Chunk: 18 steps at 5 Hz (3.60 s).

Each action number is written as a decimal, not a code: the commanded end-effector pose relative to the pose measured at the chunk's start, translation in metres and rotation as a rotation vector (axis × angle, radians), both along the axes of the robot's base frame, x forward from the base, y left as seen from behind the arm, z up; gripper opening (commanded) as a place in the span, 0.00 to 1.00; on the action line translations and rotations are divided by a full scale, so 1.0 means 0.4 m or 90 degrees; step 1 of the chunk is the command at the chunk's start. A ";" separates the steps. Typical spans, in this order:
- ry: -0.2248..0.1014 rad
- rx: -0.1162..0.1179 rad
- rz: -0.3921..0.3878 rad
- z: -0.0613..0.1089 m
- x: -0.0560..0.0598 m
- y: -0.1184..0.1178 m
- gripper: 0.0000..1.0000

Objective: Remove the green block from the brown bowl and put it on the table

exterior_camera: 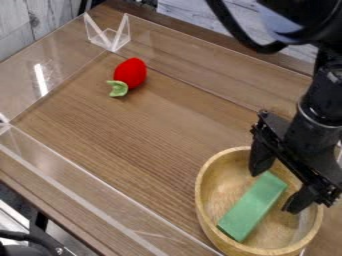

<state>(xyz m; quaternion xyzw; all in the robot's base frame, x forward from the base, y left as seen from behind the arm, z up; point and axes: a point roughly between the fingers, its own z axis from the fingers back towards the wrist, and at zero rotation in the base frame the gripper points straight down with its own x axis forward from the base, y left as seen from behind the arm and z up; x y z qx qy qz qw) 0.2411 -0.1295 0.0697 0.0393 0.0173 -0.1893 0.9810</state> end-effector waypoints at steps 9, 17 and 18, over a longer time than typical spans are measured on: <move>-0.016 -0.053 0.113 -0.112 -0.015 -0.042 1.00; -0.038 0.013 0.112 -0.052 -0.085 -0.020 0.00; -0.045 0.014 0.108 -0.036 -0.076 -0.014 0.00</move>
